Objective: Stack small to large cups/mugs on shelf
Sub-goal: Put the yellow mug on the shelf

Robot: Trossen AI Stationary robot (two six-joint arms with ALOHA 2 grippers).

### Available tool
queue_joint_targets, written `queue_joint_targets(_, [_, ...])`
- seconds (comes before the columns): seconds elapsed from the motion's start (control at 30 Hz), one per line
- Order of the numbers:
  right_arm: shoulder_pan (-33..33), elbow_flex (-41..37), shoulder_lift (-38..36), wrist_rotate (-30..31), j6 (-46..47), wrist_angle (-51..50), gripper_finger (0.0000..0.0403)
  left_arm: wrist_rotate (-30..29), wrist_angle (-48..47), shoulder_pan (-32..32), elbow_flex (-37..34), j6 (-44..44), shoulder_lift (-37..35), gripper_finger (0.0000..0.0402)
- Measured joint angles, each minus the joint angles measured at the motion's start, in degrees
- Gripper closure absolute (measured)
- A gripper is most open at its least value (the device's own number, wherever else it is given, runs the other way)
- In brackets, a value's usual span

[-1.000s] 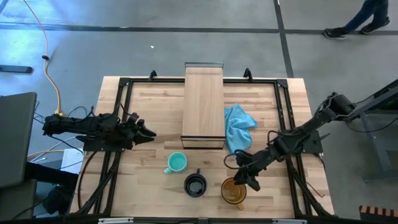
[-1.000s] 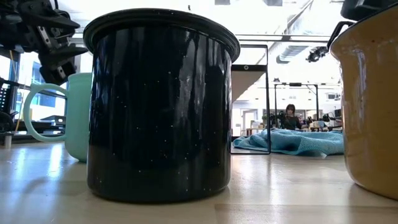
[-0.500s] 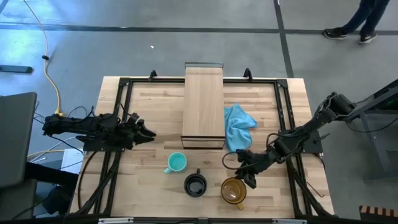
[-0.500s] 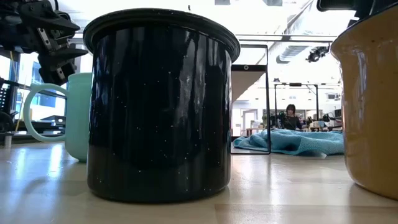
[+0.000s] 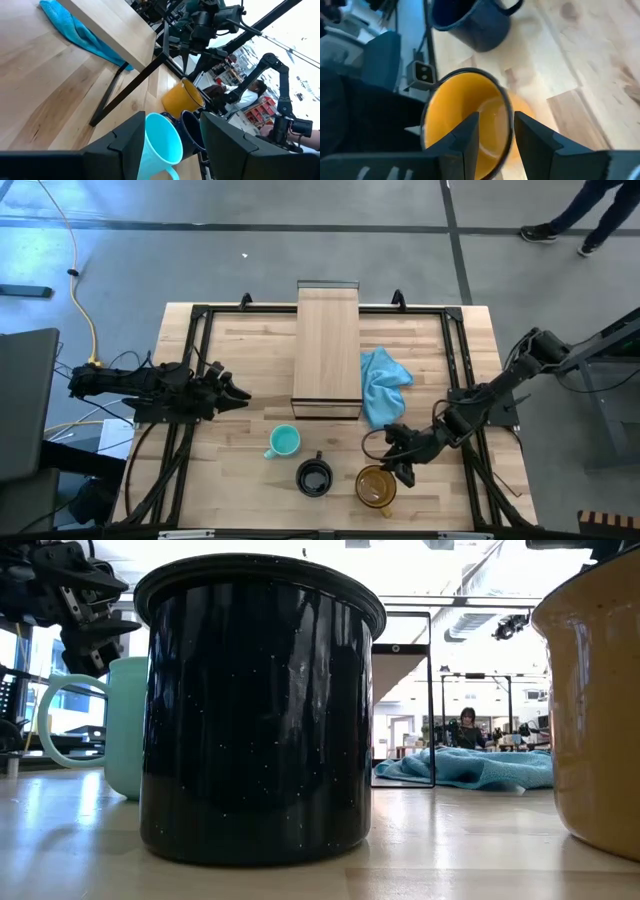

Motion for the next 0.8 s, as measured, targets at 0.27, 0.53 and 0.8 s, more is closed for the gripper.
queue_joint_targets(0.27, [3.77,0.0,0.0,4.15,7.33,-3.54,0.0289,-0.48,-0.07,0.0,0.0,0.04,0.0,0.0222])
queue_joint_targets(0.53, [7.57,0.0,-0.01,10.1,14.04,-4.09,0.0289,-0.7,-1.5,-0.01,0.0,0.15,0.0,0.0222])
queue_joint_targets(0.8, [7.65,0.0,2.72,12.12,13.83,-0.3,0.0289,-0.7,-2.37,0.0,0.0,0.17,0.0,0.0222])
